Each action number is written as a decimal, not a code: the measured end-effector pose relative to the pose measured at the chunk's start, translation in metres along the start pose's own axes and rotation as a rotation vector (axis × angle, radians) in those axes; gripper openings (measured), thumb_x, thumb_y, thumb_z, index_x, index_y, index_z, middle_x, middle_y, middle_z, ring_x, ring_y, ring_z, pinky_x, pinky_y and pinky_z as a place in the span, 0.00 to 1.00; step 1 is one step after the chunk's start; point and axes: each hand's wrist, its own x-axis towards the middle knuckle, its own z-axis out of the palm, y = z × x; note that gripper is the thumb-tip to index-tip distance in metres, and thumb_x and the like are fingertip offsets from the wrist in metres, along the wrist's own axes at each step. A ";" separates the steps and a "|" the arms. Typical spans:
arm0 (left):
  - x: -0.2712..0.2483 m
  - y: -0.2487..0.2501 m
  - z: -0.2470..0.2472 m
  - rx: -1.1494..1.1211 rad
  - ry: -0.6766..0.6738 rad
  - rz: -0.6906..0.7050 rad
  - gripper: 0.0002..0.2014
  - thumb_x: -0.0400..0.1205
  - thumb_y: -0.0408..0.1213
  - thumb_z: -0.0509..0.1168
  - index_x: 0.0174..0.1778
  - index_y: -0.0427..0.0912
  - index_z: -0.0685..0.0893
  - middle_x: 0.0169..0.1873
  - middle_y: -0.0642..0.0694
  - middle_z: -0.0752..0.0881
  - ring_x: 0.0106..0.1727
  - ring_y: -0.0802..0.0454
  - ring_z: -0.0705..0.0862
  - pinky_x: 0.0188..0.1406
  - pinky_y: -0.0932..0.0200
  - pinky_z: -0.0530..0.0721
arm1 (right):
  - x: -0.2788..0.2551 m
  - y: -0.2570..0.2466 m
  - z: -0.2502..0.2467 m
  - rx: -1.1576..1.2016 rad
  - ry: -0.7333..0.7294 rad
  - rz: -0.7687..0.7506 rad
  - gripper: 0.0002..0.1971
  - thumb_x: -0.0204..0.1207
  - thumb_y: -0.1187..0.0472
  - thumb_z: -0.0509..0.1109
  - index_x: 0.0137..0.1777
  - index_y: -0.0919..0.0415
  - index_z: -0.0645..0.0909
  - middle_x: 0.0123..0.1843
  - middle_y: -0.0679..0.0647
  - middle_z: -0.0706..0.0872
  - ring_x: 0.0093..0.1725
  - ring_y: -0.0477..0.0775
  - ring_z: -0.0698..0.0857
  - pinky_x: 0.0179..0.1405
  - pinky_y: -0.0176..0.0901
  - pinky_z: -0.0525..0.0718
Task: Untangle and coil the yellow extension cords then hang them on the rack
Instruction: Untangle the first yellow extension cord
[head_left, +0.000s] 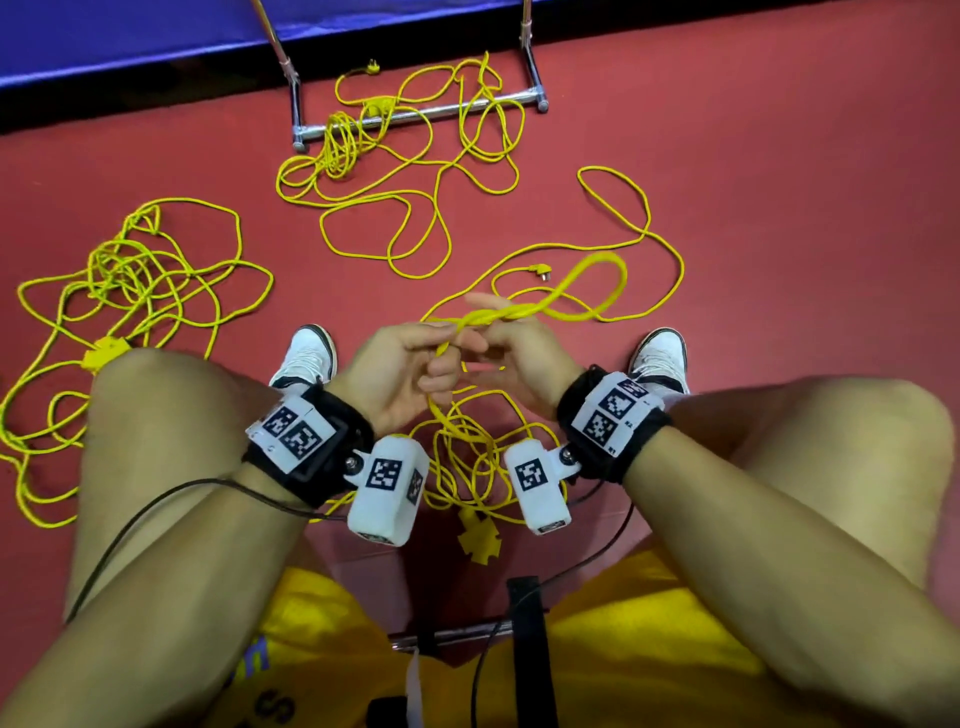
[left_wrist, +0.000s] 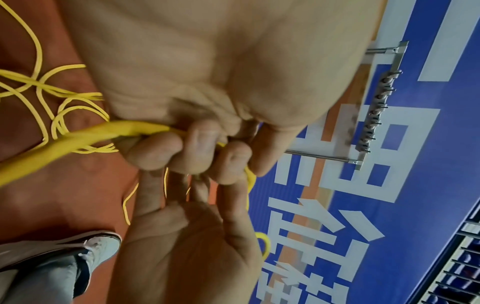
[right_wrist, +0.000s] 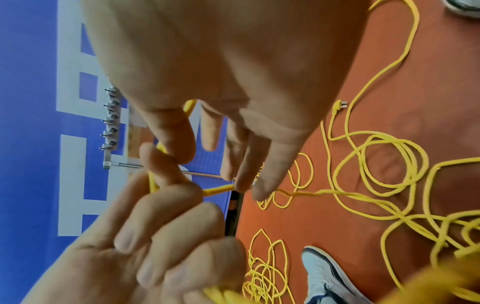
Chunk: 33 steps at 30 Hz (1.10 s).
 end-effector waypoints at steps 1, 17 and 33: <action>0.000 0.002 -0.001 0.017 0.002 -0.022 0.13 0.77 0.40 0.58 0.46 0.35 0.82 0.20 0.52 0.65 0.19 0.58 0.62 0.21 0.62 0.64 | 0.001 -0.001 -0.001 0.016 -0.006 -0.051 0.18 0.73 0.74 0.66 0.60 0.55 0.79 0.58 0.57 0.83 0.44 0.48 0.87 0.54 0.58 0.83; 0.015 -0.009 -0.021 0.331 0.252 0.220 0.13 0.88 0.37 0.62 0.42 0.36 0.86 0.18 0.55 0.63 0.17 0.60 0.59 0.19 0.65 0.58 | 0.006 0.000 0.003 -0.291 -0.006 -0.046 0.16 0.90 0.56 0.55 0.46 0.65 0.76 0.18 0.48 0.73 0.18 0.47 0.76 0.31 0.46 0.77; 0.013 -0.008 -0.051 0.283 0.396 0.064 0.06 0.85 0.31 0.64 0.53 0.45 0.84 0.45 0.41 0.91 0.29 0.51 0.86 0.29 0.63 0.83 | 0.016 -0.012 -0.032 -0.532 0.290 -0.528 0.06 0.77 0.57 0.66 0.40 0.46 0.77 0.29 0.44 0.78 0.29 0.50 0.76 0.32 0.44 0.76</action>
